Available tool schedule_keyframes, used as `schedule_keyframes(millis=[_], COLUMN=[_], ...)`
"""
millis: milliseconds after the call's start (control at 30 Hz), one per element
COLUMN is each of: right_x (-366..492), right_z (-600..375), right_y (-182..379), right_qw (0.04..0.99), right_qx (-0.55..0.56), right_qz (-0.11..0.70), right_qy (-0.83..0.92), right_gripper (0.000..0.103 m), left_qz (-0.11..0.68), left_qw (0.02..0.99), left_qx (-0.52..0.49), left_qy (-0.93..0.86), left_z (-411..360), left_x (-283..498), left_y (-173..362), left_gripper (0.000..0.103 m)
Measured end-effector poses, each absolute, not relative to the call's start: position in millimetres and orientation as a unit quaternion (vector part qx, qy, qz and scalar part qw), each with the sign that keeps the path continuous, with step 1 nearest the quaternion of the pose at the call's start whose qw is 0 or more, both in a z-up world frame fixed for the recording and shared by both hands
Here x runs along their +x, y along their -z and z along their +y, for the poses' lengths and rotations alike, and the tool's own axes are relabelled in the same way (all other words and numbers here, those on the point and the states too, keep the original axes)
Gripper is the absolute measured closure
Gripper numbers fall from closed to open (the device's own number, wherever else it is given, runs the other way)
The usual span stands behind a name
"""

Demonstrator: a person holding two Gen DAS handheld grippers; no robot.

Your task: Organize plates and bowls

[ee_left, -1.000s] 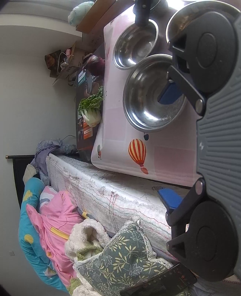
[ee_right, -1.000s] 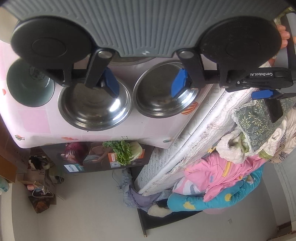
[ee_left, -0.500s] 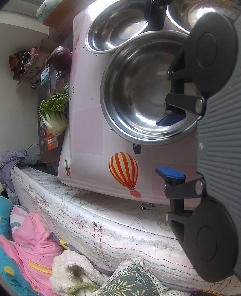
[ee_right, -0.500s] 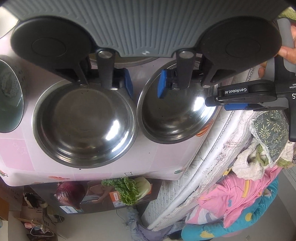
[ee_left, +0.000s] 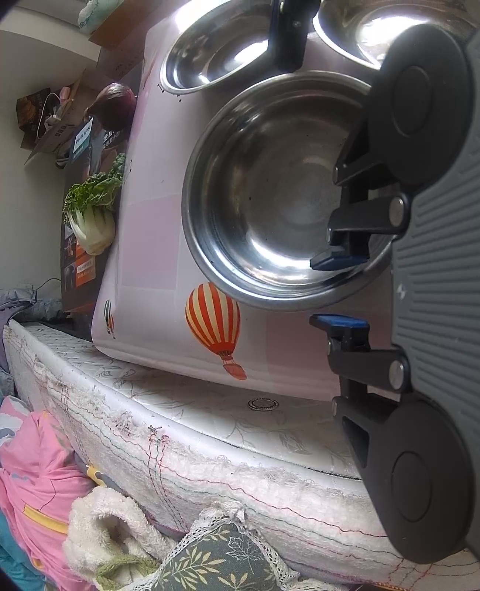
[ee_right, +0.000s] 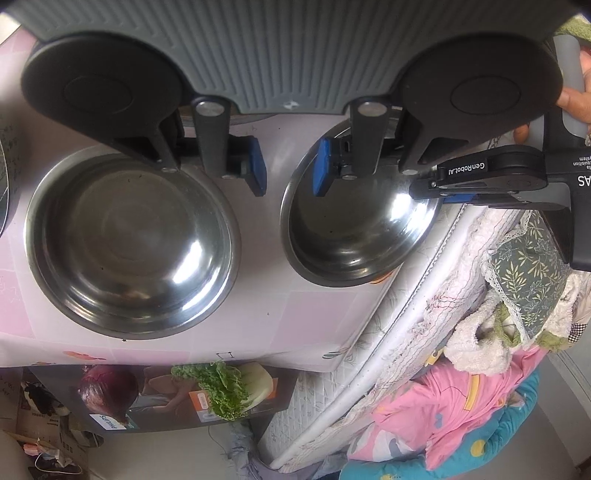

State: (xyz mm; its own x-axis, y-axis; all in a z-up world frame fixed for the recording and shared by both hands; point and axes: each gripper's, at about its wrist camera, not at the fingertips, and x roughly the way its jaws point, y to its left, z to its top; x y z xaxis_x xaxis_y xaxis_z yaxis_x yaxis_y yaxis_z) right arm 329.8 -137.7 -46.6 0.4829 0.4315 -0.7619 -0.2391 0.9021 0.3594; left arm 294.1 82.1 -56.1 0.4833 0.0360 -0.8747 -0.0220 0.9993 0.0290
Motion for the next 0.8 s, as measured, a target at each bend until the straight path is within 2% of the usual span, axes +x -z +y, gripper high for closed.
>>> schedule_keyframes(millis=[67, 233, 267, 300, 367, 800], right_x=[336.4, 351.2, 354.0, 356.5, 359.8, 358.1], right_z=[-139.1, -135.0, -133.3, -132.1, -129.2, -128.9], right_y=[48.5, 54.6, 55.3, 56.3, 57.9, 58.3], right_qw=[0.855, 0.85, 0.849, 0.847, 0.843, 0.838], right_qx=[0.108, 0.118, 0.12, 0.123, 0.128, 0.122], right_qz=[0.47, 0.478, 0.479, 0.482, 0.487, 0.495], right_qy=[-0.19, -0.186, -0.187, -0.188, -0.19, -0.196], right_gripper=[0.076, 0.076, 0.077, 0.081, 0.09, 0.092], left_qz=[0.506, 0.514, 0.517, 0.519, 0.524, 0.54], left_qw=[0.862, 0.858, 0.856, 0.854, 0.851, 0.84], left_qx=[0.009, -0.002, -0.008, -0.014, -0.024, -0.037], left_qy=[-0.019, -0.02, -0.02, -0.021, -0.022, -0.022], left_z=[81.4, 80.8, 81.3, 82.1, 83.4, 89.0], left_x=[294.5, 302.3, 303.9, 304.9, 306.3, 307.7], left_y=[55.5, 59.6, 61.1, 62.1, 63.4, 64.0], left_gripper=[0.058, 0.058, 0.06, 0.069, 0.079, 0.081])
